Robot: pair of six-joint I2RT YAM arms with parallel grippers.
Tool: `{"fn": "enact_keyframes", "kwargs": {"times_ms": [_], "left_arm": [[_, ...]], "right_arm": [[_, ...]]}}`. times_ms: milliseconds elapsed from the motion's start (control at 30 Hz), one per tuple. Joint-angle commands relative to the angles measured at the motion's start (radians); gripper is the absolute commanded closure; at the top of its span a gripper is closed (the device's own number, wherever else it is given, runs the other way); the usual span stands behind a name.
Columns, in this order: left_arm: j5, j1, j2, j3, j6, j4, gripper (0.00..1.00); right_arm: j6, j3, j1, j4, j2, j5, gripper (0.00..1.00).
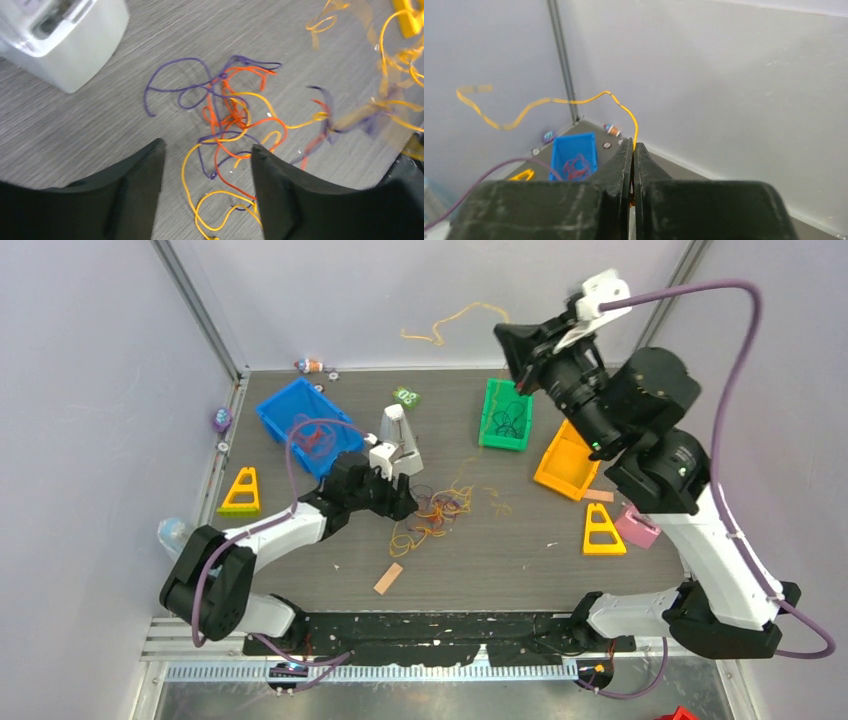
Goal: Untangle the cables
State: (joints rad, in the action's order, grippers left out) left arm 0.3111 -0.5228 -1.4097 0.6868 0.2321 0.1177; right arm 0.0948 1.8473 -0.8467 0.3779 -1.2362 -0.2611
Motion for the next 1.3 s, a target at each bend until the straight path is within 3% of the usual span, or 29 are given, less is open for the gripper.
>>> {"fn": "enact_keyframes", "kwargs": {"times_ms": [0,200,600,700,767,800,900,1067,1167,1267], "left_arm": [[0.173,-0.002,0.085,-0.071,0.038,0.207,0.29],[0.332,-0.016,0.154,-0.186,0.083,0.491,0.17],[0.331,-0.158,-0.134,0.041,0.036,0.387,0.04],[0.336,-0.181,-0.222,0.112,0.058,0.37,0.06],[0.349,-0.189,-0.272,0.171,0.061,0.306,0.16],[0.361,-0.192,-0.294,0.197,0.059,0.269,0.27],[0.344,-0.189,-0.307,0.22,0.055,0.214,0.97],[0.282,-0.048,-0.202,0.091,0.149,0.291,1.0],[0.236,0.069,-0.093,-0.012,0.174,0.305,1.0],[0.074,0.103,0.033,-0.068,0.133,0.226,1.0]], "right_arm": [[0.028,0.146,0.014,0.061,-0.021,-0.093,0.95],[0.022,0.206,0.015,0.086,-0.044,-0.073,0.95],[0.009,0.242,0.016,0.085,-0.04,-0.079,0.95],[0.005,0.245,0.017,0.087,-0.033,-0.081,0.95],[0.005,0.245,0.017,0.097,-0.02,-0.11,0.95],[0.005,0.243,0.016,0.102,-0.014,-0.128,0.95],[0.01,0.208,0.017,0.116,0.037,-0.292,0.95],[0.082,0.029,0.03,0.116,0.166,-0.723,0.95],[0.059,-0.207,0.075,0.11,0.302,-0.85,0.95],[0.004,-0.385,0.132,0.108,0.421,-0.933,0.95]]}}
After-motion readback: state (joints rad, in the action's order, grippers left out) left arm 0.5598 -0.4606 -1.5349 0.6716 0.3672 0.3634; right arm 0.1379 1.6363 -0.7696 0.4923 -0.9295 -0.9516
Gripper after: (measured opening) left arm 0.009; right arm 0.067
